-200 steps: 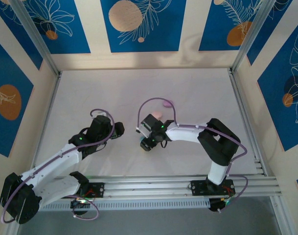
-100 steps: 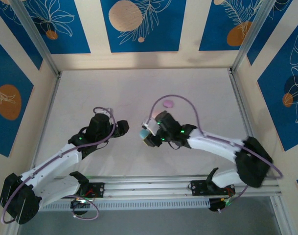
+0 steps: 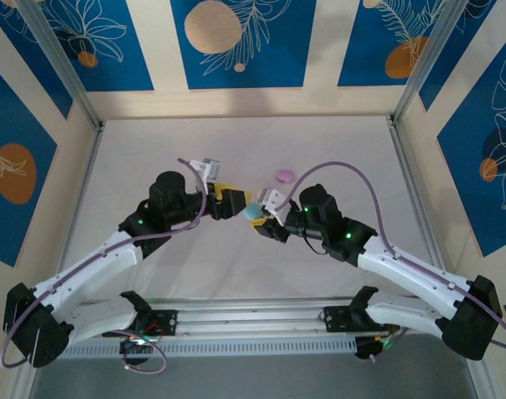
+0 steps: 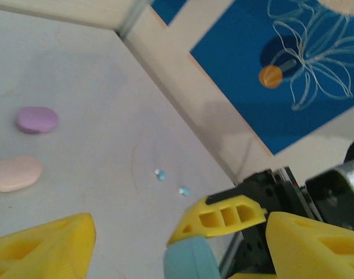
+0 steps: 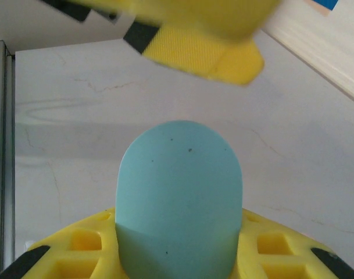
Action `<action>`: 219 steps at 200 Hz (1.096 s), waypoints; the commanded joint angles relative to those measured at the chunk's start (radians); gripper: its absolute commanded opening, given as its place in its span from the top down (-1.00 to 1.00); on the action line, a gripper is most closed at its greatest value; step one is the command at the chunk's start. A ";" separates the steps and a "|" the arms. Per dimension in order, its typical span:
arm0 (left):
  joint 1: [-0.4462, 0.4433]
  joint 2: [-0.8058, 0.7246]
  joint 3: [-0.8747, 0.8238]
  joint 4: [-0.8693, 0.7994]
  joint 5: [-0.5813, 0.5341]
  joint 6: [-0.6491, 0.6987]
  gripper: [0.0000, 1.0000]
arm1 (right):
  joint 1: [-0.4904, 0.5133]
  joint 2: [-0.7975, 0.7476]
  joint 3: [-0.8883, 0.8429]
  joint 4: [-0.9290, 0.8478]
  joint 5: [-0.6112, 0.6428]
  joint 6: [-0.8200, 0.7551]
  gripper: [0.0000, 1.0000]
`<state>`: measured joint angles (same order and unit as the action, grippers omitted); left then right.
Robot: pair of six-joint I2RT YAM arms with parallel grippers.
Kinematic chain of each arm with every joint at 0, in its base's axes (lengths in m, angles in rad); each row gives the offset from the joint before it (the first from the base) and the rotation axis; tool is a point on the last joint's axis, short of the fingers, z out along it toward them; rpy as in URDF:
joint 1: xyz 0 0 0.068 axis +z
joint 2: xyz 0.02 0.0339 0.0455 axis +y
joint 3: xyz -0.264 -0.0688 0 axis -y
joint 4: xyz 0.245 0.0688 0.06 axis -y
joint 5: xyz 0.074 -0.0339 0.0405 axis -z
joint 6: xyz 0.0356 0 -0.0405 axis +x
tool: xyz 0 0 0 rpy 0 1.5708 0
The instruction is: Insert wireless bluetooth earbuds into charging case
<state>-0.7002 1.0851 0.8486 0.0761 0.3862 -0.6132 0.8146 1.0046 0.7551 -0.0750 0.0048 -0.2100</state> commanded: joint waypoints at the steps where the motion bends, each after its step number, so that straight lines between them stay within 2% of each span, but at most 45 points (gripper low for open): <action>1: -0.035 0.039 0.056 -0.072 0.064 0.079 -0.46 | -0.005 -0.026 0.005 0.034 0.038 -0.014 0.37; 19: -0.050 0.062 0.070 -0.094 0.061 0.089 -0.35 | -0.006 -0.031 0.003 0.045 0.054 -0.014 0.36; 41: -0.053 0.071 0.071 -0.089 0.059 0.085 -0.12 | -0.005 -0.033 -0.003 0.051 0.057 -0.012 0.35; 84: -0.055 0.073 0.072 -0.085 0.019 0.051 0.50 | -0.002 -0.037 -0.004 0.051 0.073 -0.025 0.29; 105: -0.056 0.068 0.073 -0.107 -0.058 -0.038 0.75 | 0.004 -0.046 -0.014 0.065 0.101 -0.057 0.23; 128: -0.055 0.039 0.017 0.011 -0.069 -0.183 0.77 | -0.007 -0.084 -0.054 0.126 0.120 -0.063 0.08; 157: -0.055 0.029 -0.045 0.177 -0.027 -0.328 0.79 | -0.082 -0.133 -0.141 0.245 -0.067 -0.096 0.02; 192: -0.055 0.031 -0.048 0.195 0.001 -0.374 0.78 | -0.164 -0.155 -0.150 0.291 -0.211 -0.047 0.01; 219: -0.056 0.037 -0.054 0.227 0.015 -0.398 0.77 | -0.175 -0.146 -0.136 0.306 -0.244 -0.041 0.01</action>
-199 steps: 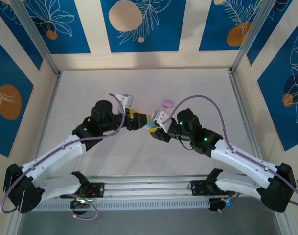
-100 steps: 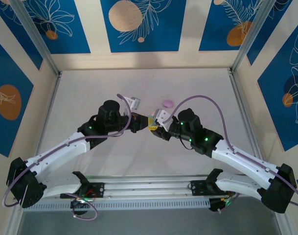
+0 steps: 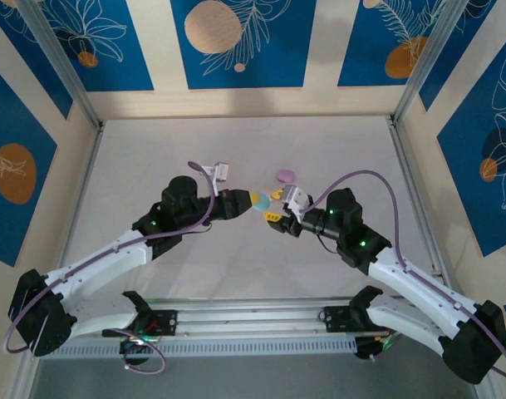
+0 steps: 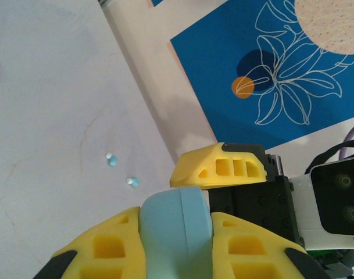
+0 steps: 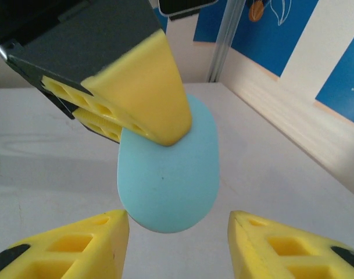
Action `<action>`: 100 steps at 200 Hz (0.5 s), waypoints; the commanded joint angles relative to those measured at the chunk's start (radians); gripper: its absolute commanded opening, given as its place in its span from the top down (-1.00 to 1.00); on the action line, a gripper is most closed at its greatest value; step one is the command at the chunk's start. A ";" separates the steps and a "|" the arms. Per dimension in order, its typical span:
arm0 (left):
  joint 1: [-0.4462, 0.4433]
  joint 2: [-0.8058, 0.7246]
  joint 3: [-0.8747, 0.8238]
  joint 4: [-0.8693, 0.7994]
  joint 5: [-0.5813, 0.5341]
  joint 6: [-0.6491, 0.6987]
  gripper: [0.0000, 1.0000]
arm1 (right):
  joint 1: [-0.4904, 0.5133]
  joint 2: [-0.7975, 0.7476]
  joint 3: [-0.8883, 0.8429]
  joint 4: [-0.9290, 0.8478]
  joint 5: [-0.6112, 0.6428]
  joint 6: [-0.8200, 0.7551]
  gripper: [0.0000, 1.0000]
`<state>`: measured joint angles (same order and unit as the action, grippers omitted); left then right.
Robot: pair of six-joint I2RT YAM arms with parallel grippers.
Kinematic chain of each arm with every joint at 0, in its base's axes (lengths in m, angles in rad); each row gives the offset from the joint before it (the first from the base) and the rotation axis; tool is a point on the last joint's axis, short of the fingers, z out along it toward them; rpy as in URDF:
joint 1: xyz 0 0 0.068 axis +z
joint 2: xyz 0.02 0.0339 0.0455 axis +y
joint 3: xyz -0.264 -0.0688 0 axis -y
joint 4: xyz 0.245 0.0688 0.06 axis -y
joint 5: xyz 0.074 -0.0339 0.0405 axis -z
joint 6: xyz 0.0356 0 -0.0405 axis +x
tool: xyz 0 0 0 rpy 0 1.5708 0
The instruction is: Insert wireless bluetooth earbuds into charging case
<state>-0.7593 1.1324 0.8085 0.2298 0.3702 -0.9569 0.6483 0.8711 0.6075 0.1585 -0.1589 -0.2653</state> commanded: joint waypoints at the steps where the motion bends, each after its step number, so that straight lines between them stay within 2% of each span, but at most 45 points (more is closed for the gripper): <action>1: 0.003 -0.009 -0.014 0.075 0.031 -0.055 0.77 | -0.009 -0.011 0.011 0.075 -0.079 0.015 0.01; 50: 0.002 0.006 -0.016 0.126 0.066 -0.089 0.76 | -0.011 0.018 0.030 0.112 -0.066 0.021 0.00; 73: 0.002 0.006 -0.018 0.137 0.075 -0.090 0.76 | -0.015 0.027 0.038 0.126 -0.074 0.025 0.11; 100: 0.002 0.009 -0.017 0.137 0.083 -0.090 0.75 | -0.017 0.029 0.042 0.139 -0.081 0.035 0.09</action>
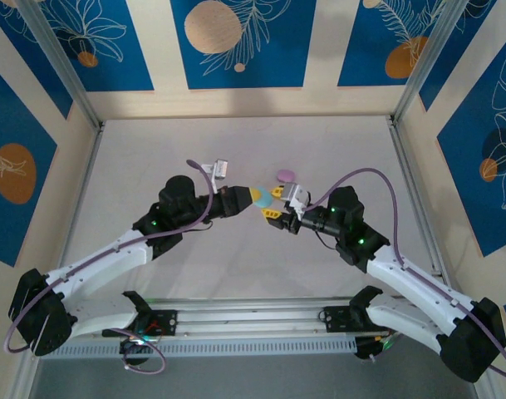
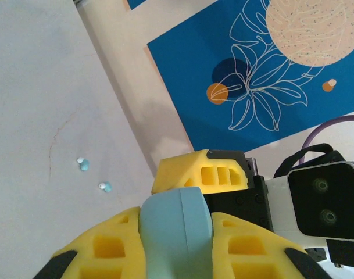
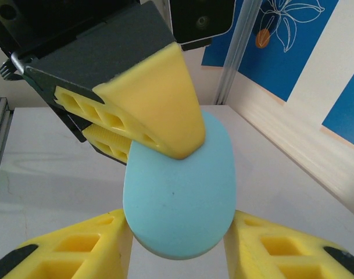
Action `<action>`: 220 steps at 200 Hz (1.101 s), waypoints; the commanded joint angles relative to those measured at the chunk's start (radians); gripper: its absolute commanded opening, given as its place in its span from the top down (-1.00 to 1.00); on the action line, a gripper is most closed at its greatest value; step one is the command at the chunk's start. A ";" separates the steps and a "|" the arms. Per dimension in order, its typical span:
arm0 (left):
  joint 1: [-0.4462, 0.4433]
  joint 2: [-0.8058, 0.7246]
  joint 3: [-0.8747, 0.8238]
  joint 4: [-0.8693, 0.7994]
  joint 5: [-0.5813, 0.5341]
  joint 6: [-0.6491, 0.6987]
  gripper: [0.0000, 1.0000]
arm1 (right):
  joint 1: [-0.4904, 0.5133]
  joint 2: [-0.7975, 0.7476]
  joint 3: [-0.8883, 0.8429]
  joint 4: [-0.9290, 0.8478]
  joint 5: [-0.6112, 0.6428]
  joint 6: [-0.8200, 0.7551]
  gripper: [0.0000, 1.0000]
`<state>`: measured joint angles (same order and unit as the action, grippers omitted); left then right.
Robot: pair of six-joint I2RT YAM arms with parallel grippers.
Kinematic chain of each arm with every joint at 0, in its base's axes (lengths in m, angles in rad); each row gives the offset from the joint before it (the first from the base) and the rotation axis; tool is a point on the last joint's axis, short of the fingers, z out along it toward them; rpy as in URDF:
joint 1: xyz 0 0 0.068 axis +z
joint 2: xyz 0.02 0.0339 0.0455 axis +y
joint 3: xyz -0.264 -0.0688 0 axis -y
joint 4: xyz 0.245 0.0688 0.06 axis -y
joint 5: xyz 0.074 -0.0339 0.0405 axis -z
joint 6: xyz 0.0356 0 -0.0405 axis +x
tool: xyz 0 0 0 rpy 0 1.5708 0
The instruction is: Insert wireless bluetooth earbuds into charging case
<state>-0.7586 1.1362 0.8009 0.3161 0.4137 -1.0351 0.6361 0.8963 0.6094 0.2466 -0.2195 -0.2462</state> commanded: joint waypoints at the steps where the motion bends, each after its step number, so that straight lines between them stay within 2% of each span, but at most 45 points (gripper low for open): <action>1: 0.002 0.005 -0.009 0.051 0.039 -0.012 0.75 | -0.005 0.003 0.041 0.051 -0.022 0.017 0.09; 37: 0.001 0.007 -0.009 0.046 0.038 -0.010 0.74 | -0.006 0.005 0.045 0.068 -0.021 0.022 -0.01; 62: 0.001 0.005 -0.008 0.046 0.041 -0.011 0.74 | -0.007 0.013 0.048 0.075 -0.015 0.023 -0.01; 89: 0.002 0.005 -0.008 0.048 0.046 -0.009 0.71 | -0.009 0.021 0.049 0.072 -0.020 0.029 0.10; 105: 0.002 0.000 -0.009 0.053 0.049 -0.001 0.62 | -0.011 0.021 0.048 0.059 -0.027 0.035 0.20; 129: 0.001 -0.017 -0.013 0.050 0.039 0.052 0.31 | -0.038 0.018 0.066 0.005 -0.116 0.070 0.35; 146: 0.002 -0.042 -0.018 0.043 0.037 0.153 0.10 | -0.072 0.024 0.097 -0.070 -0.244 0.101 0.37; 165: 0.002 -0.083 -0.031 0.031 0.069 0.338 -0.10 | -0.108 0.035 0.125 -0.136 -0.375 0.127 0.38; 194: 0.002 -0.128 -0.029 -0.069 0.129 0.650 -0.21 | -0.140 0.049 0.157 -0.190 -0.530 0.143 0.38; 220: 0.001 -0.144 -0.031 -0.095 0.183 0.832 -0.27 | -0.145 0.064 0.184 -0.214 -0.596 0.156 0.38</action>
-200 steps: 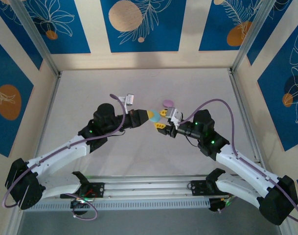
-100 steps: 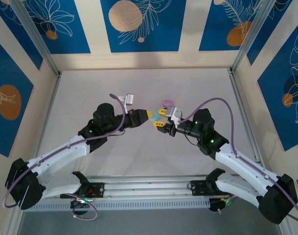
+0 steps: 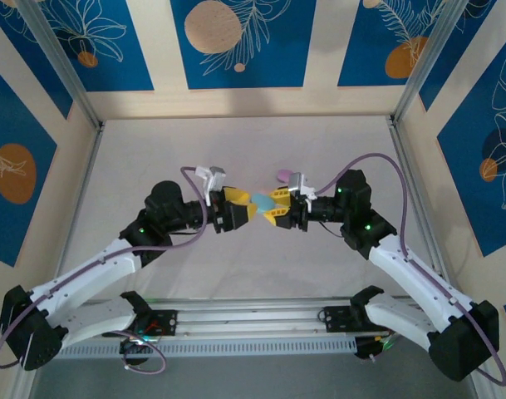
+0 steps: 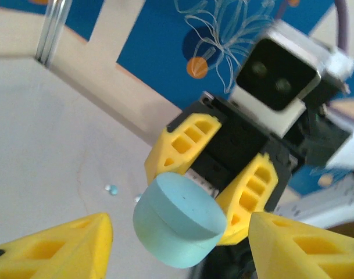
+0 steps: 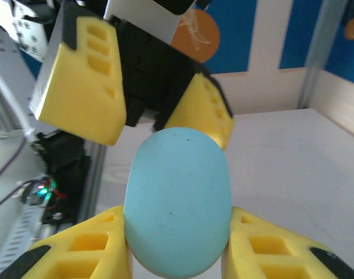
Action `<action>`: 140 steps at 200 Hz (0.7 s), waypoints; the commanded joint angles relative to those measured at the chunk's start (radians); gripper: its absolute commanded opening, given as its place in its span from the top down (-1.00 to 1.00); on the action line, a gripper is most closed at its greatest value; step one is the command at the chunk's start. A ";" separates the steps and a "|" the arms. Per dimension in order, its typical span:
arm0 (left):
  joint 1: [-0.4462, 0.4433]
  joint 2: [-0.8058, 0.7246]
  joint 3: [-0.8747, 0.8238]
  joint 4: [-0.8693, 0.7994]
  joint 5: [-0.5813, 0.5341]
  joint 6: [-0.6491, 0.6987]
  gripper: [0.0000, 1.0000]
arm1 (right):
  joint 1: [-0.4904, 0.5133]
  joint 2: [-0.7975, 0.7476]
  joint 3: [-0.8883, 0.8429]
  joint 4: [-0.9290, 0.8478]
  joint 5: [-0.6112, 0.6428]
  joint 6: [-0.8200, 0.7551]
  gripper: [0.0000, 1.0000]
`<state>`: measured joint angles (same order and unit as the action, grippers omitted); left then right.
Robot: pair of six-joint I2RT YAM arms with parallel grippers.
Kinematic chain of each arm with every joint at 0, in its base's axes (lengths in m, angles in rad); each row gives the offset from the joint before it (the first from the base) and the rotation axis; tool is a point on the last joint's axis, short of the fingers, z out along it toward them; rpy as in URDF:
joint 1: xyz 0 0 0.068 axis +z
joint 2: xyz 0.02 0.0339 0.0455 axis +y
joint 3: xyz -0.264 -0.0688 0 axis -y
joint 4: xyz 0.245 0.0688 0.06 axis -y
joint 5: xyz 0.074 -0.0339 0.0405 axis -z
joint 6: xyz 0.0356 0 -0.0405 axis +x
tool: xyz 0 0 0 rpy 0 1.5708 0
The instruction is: Insert wireless bluetooth earbuds into charging case
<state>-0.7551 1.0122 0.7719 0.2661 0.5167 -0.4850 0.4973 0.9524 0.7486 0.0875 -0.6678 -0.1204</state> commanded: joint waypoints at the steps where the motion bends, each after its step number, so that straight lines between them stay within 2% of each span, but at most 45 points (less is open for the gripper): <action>1: -0.003 -0.021 -0.004 -0.045 0.081 0.288 -0.27 | -0.006 0.008 0.045 -0.054 -0.149 0.031 0.38; 31: -0.002 -0.013 -0.002 -0.055 0.140 0.413 -0.30 | -0.008 0.021 0.062 -0.062 -0.192 0.035 0.38; 58: -0.001 0.014 0.012 -0.055 0.193 0.452 -0.29 | -0.008 0.038 0.076 -0.072 -0.196 0.032 0.38; 140: -0.008 0.058 0.044 -0.023 0.202 0.414 -0.15 | 0.003 0.046 0.081 -0.071 -0.144 0.022 0.37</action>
<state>-0.7563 1.0649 0.7803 0.2173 0.6811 -0.0692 0.4953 0.9993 0.8017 0.0311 -0.8188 -0.0959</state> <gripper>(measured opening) 0.578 0.354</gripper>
